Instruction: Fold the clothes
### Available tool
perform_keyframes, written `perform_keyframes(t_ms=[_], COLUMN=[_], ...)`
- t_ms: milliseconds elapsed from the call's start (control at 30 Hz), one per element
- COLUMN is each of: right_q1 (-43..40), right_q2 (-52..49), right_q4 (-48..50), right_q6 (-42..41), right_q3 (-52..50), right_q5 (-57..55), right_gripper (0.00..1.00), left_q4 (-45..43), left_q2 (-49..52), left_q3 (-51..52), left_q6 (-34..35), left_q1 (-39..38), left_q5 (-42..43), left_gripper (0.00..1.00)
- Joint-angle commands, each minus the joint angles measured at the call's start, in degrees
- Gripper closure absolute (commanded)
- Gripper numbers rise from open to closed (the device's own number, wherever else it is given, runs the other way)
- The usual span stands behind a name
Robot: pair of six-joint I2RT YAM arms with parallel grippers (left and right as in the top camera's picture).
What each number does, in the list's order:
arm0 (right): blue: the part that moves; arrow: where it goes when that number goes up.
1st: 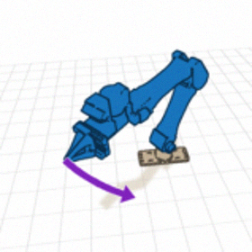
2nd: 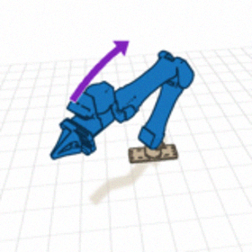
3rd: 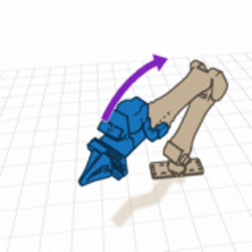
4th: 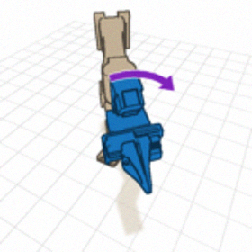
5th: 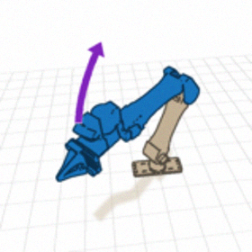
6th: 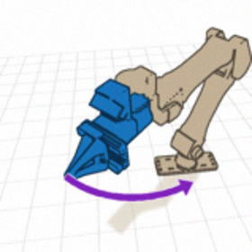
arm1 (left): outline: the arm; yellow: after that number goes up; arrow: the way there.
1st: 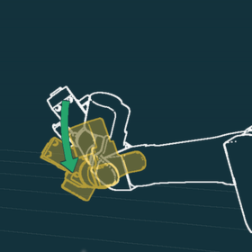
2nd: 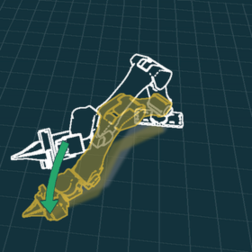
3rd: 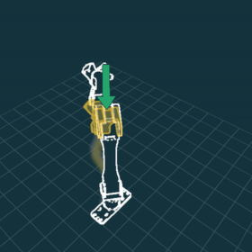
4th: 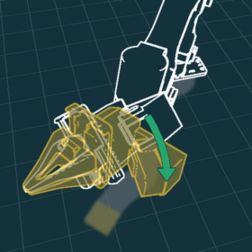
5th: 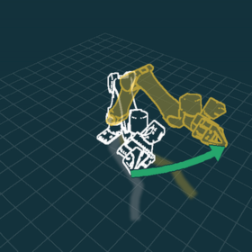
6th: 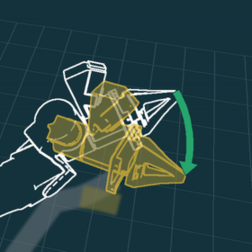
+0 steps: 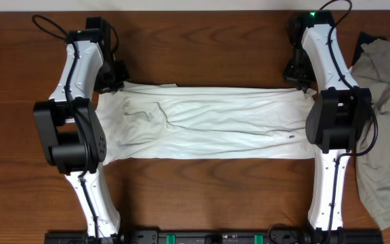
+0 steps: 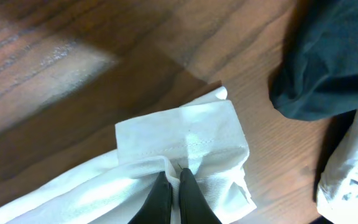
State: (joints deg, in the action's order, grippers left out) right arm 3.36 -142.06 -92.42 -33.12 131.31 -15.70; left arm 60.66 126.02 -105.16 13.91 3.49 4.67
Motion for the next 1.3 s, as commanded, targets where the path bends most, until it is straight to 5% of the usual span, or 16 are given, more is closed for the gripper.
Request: perform_keyframes(t_ms=[0, 533, 767, 900, 967, 1067, 1267], right_q1=[0.7, 3.6, 5.8, 6.2, 5.8, 4.9, 3.0], right_q2=[5.0, 8.2, 8.2, 8.2, 8.2, 8.2, 8.2], right_q4=[-1.1, -4.9, -4.9, -4.9, -4.4, -3.2, 0.1], right_q6=[-1.2, 1.9, 5.0, 4.3, 4.3, 4.6, 13.1], right_q3=[1.1, 0.1, 0.1, 0.1, 0.1, 0.1, 0.1], right_q5=[-5.5, -1.6, 0.7, -2.2, -2.6, -2.0, 6.8], right_gripper=[0.99, 0.97, 0.55, 0.44, 0.24, 0.05, 0.01], left_q4=[1.1, 7.9, 8.9, 8.1, 7.7, 6.7, 2.9], left_q2=[-0.2, -0.2, -0.2, -0.2, -0.2, -0.2, -0.3], left_q3=[-0.9, -0.9, -0.9, -0.9, -0.9, -0.9, -0.9], left_q6=[-0.8, -2.1, -2.4, -2.4, -2.3, -2.3, -2.6], left_q1=[0.6, 0.7, 0.7, 0.7, 0.7, 0.7, 0.7], left_q5=[-2.8, -5.5, -5.8, -5.8, -5.8, -5.8, -5.0], left_gripper=[0.94, 0.93, 0.79, 0.68, 0.62, 0.49, 0.33])
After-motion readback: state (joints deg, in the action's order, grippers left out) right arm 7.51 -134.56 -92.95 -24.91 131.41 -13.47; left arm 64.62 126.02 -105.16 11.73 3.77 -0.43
